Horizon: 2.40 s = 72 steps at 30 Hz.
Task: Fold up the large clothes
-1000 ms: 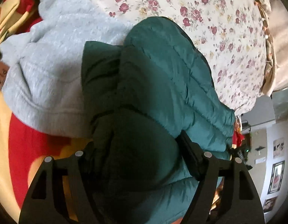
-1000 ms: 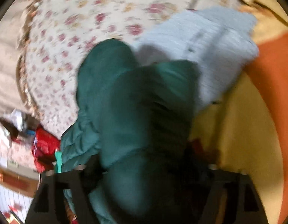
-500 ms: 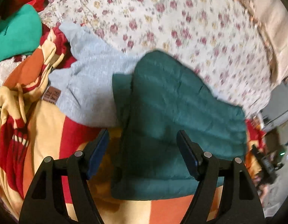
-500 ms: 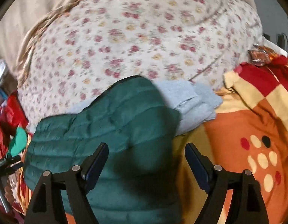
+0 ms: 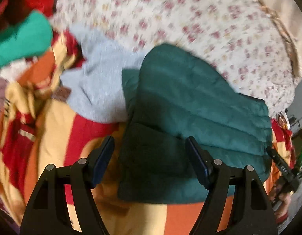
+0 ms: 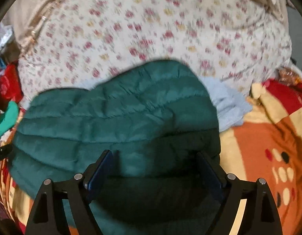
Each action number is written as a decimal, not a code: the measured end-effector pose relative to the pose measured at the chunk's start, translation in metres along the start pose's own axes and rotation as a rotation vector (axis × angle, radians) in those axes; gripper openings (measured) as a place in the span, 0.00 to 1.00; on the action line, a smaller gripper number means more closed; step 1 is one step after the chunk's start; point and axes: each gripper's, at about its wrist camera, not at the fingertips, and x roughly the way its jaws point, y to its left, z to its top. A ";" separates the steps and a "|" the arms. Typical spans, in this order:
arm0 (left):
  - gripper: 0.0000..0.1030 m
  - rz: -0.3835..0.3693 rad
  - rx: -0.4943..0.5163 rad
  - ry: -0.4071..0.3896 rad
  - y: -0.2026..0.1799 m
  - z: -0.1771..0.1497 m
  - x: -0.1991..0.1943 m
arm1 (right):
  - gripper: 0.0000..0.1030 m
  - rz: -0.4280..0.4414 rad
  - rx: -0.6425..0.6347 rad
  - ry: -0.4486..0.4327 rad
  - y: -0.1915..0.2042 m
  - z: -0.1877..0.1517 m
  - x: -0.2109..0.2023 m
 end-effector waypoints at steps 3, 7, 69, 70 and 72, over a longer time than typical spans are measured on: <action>0.73 0.058 0.046 -0.036 -0.009 -0.010 -0.006 | 0.83 0.033 -0.013 -0.034 0.018 -0.013 -0.014; 0.73 0.096 0.049 0.033 -0.006 -0.024 0.026 | 0.84 0.024 -0.068 0.047 0.034 -0.032 0.015; 0.94 0.146 0.171 -0.412 -0.106 -0.221 -0.252 | 0.85 -0.066 0.042 0.015 0.093 -0.167 -0.202; 0.94 0.151 0.178 -0.397 -0.108 -0.222 -0.248 | 0.85 -0.068 0.045 0.020 0.093 -0.167 -0.201; 0.94 0.156 0.193 -0.368 -0.108 -0.226 -0.239 | 0.85 -0.074 0.047 0.025 0.094 -0.169 -0.200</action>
